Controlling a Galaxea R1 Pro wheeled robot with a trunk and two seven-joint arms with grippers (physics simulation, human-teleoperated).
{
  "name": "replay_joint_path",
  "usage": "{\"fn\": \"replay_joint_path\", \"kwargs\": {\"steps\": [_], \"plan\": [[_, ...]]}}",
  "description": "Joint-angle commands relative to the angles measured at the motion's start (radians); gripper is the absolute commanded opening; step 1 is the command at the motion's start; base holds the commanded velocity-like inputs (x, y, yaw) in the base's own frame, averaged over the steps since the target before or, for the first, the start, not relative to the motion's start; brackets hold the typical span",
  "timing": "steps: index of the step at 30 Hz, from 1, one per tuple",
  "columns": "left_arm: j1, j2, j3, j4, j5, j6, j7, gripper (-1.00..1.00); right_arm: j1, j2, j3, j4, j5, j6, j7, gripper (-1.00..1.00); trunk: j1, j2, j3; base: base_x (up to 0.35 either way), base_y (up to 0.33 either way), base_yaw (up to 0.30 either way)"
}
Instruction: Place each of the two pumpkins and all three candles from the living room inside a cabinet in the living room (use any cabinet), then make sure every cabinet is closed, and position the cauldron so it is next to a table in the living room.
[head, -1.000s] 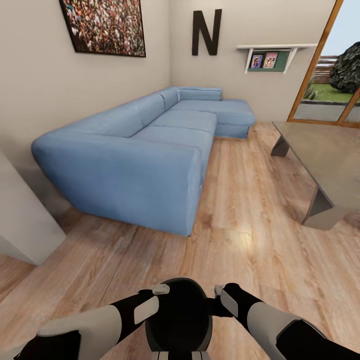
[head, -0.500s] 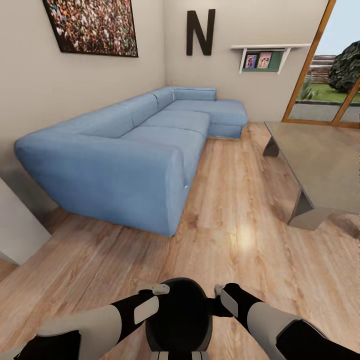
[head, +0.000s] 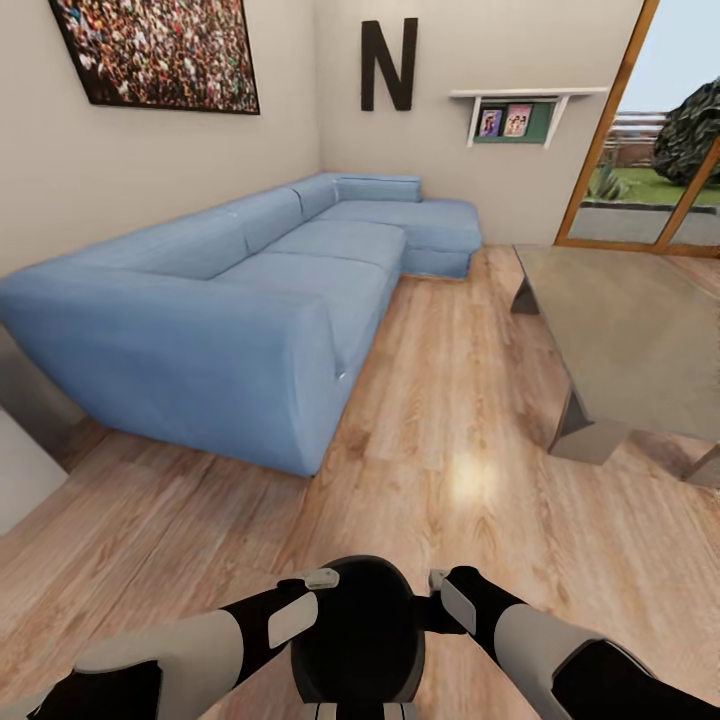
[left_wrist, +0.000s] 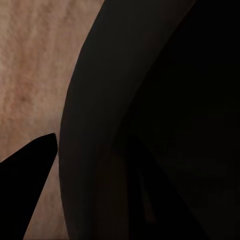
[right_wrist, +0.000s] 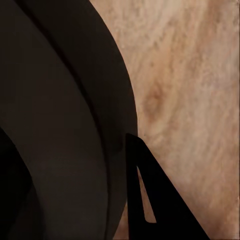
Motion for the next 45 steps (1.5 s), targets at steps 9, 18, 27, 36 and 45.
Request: {"fn": "replay_joint_path", "kwargs": {"steps": [9, 18, 27, 36, 45], "plan": [[-0.001, -0.005, 0.025, 0.003, -0.036, -0.007, 0.002, -1.00, 0.000, 0.005, -0.033, 0.003, 0.030, -0.001, 0.001, -1.00, 0.000, 0.000, 0.000, 0.095, -0.327, 0.000], [-0.001, -0.005, 0.025, 0.004, -0.036, -0.007, 0.002, -1.00, 0.000, 0.005, -0.033, 0.003, 0.030, -0.002, 0.001, -1.00, 0.000, 0.000, 0.000, 0.099, -0.327, 0.000], [-0.001, -0.005, 0.025, 0.004, -0.036, -0.007, 0.002, -1.00, 0.000, 0.005, -0.033, 0.003, 0.030, -0.002, 0.001, -1.00, 0.000, 0.000, 0.000, 0.098, -0.327, 0.000], [-0.001, -0.005, 0.025, 0.004, -0.036, -0.007, 0.002, -1.00, 0.000, 0.005, -0.033, 0.003, 0.030, -0.002, 0.001, -1.00, 0.000, 0.000, 0.000, 0.099, -0.327, 0.000], [-0.001, -0.005, 0.025, 0.004, -0.036, -0.007, 0.002, -1.00, 0.000, 0.005, -0.033, 0.003, 0.030, -0.002, 0.001, -1.00, 0.000, 0.000, 0.000, 0.098, -0.327, 0.000]]}}
